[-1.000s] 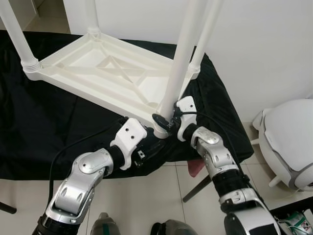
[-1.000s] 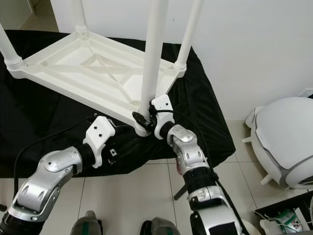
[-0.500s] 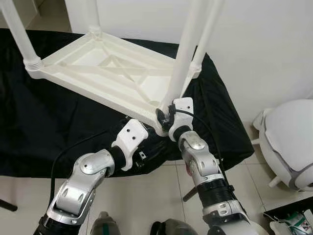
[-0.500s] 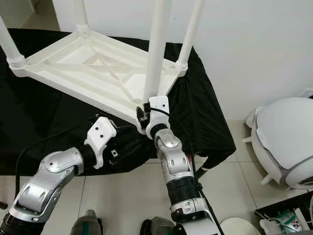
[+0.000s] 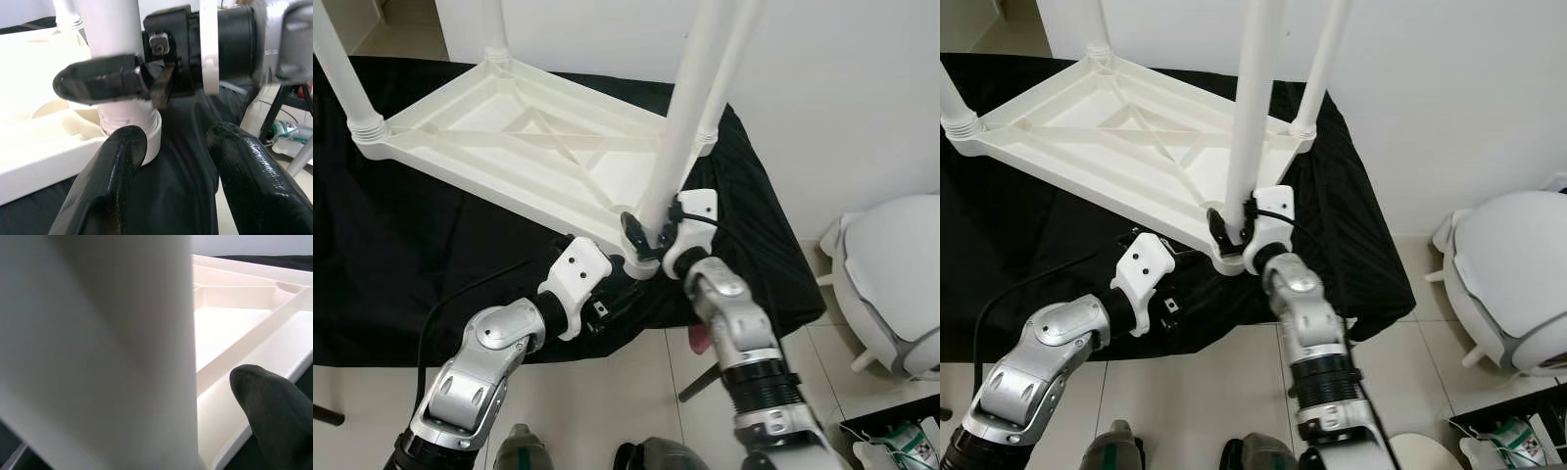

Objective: Building children table

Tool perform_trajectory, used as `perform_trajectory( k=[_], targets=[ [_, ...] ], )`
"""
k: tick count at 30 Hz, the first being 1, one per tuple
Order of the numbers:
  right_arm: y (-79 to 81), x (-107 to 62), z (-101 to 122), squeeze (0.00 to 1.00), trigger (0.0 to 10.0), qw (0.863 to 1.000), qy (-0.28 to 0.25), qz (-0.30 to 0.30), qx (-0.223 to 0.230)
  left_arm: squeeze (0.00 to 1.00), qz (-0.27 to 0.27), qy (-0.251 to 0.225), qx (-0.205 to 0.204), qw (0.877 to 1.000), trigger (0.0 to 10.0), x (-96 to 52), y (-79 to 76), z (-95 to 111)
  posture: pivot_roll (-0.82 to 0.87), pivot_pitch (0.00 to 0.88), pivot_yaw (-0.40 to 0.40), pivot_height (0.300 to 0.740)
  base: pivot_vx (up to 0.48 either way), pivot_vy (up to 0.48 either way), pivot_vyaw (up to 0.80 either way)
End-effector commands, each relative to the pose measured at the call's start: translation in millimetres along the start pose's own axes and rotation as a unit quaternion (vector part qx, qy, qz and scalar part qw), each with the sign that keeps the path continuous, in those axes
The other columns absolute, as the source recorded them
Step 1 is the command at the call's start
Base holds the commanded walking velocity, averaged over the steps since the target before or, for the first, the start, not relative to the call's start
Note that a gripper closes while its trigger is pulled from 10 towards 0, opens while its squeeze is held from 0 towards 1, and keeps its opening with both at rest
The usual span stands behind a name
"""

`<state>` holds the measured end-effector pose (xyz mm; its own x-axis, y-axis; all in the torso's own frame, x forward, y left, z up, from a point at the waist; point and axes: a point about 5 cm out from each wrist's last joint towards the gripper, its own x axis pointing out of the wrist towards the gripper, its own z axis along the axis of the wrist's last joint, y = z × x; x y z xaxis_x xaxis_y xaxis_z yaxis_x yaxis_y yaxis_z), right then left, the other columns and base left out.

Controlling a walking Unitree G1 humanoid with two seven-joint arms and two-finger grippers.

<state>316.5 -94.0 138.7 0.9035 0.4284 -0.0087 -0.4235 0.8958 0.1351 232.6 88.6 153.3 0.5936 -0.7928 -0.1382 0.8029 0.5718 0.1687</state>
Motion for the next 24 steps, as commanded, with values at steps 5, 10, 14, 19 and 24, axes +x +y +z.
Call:
perform_trajectory(
  k=[5,10,14,19,24],
  targets=[
    [-21.7,-13.7,0.5,0.00,10.0,0.984,0.026,0.150,-0.093,0.00,0.012,0.003,0.002,1.000,10.0,1.0,1.0,-1.1,0.05,0.000,-0.104,0.740,0.000,0.000,0.00],
    [-28.1,-11.2,0.1,0.00,10.0,0.978,0.038,0.178,-0.100,0.00,0.012,0.003,0.003,1.000,10.0,0.7,2.0,-0.7,0.05,0.000,-0.102,0.740,0.000,0.000,0.00],
    [-26.4,-3.5,1.9,0.00,10.0,0.968,0.039,0.216,-0.119,0.00,0.012,0.003,0.003,1.000,10.0,0.1,2.5,-0.4,0.06,0.000,-0.094,0.740,0.000,0.000,0.00],
    [-17.4,10.3,1.2,0.00,10.0,0.955,0.050,0.259,-0.136,0.00,0.014,0.002,0.005,1.000,10.0,-0.3,4.2,0.7,0.07,0.000,-0.092,0.740,0.000,0.000,0.00],
    [-15.2,15.5,-3.5,0.00,10.0,0.945,0.066,0.286,-0.142,0.00,0.017,0.002,0.006,1.000,10.0,-0.7,5.2,1.2,0.07,0.000,-0.092,0.740,0.000,0.000,0.00]
  ],
)
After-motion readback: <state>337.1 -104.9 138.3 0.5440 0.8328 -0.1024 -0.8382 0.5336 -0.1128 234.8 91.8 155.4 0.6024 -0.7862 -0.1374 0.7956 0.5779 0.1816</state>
